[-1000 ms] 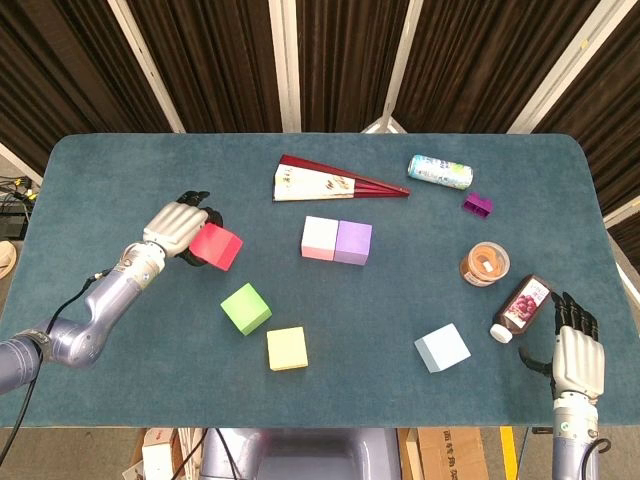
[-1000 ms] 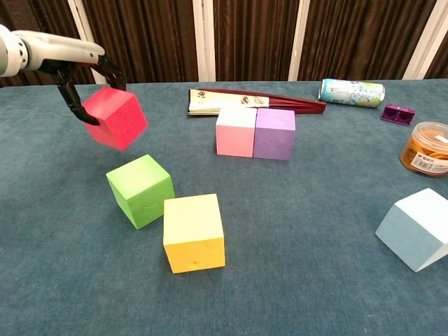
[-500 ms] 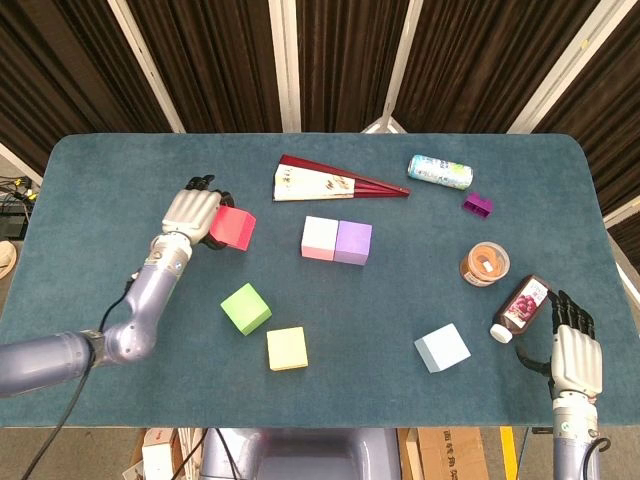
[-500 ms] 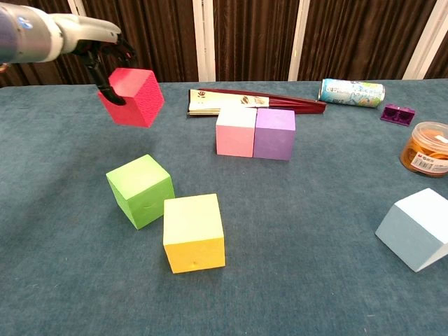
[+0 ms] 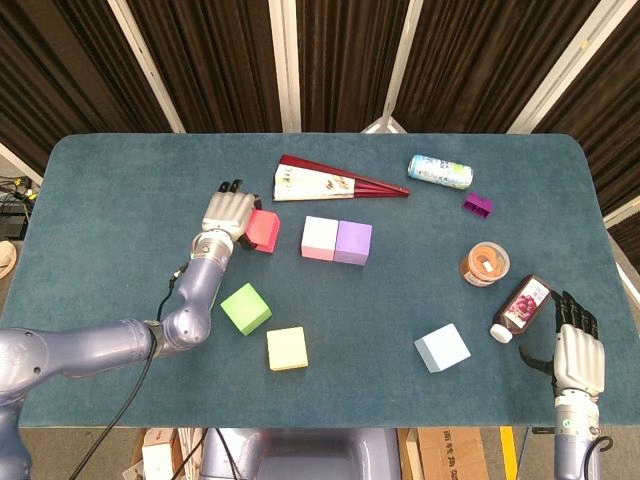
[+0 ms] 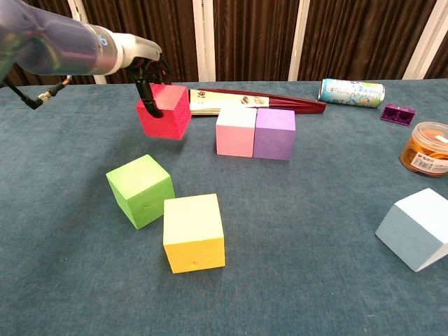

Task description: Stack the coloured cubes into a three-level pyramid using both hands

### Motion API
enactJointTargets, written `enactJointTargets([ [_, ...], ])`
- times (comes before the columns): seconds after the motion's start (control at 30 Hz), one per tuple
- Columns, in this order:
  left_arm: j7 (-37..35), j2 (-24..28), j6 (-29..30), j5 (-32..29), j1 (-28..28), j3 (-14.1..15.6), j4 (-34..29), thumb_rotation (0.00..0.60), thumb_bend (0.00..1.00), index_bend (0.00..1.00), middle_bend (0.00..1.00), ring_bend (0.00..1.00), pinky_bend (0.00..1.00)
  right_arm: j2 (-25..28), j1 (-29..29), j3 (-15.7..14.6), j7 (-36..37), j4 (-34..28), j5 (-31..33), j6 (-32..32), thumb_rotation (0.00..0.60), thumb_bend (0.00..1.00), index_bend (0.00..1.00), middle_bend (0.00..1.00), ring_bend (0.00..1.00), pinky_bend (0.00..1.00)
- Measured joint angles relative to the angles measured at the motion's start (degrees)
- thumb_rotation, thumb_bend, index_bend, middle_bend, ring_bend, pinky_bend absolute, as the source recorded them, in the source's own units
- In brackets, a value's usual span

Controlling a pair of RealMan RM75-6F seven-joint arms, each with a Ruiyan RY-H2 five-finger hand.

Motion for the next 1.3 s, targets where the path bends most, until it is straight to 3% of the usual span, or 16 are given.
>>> enactJointTargets([
  [0.47, 0.66, -3.94, 0.37, -4.55, -1.13, -2.89, 4.63, 0.600, 0.28, 0.42, 0.35, 0.02, 0.04, 0.33, -0.12, 0.22, 0.90, 0.05, 0.03, 0.02, 0.600, 0.27, 0.09, 0.03, 0.00, 0.00],
  [0.9, -0.60, -6.77, 0.50, -2.41, -0.26, -4.86, 8.25, 0.600, 0.26, 0.40, 0.31, 0.02, 0.04, 0.10, 0.04, 0.34, 0.76, 0.42, 0.42, -0.12, 0.600, 0.27, 0.09, 0.03, 0.00, 0.00],
  [1.3, 0.17, -7.88, -0.07, -2.43, 0.04, -6.12, 7.84, 0.600, 0.24, 0.32, 0.28, 0.01, 0.04, 0.29, -0.01, 0.33, 1.13, 0.30, 0.33, -0.17, 0.600, 0.27, 0.09, 0.03, 0.00, 0.00],
])
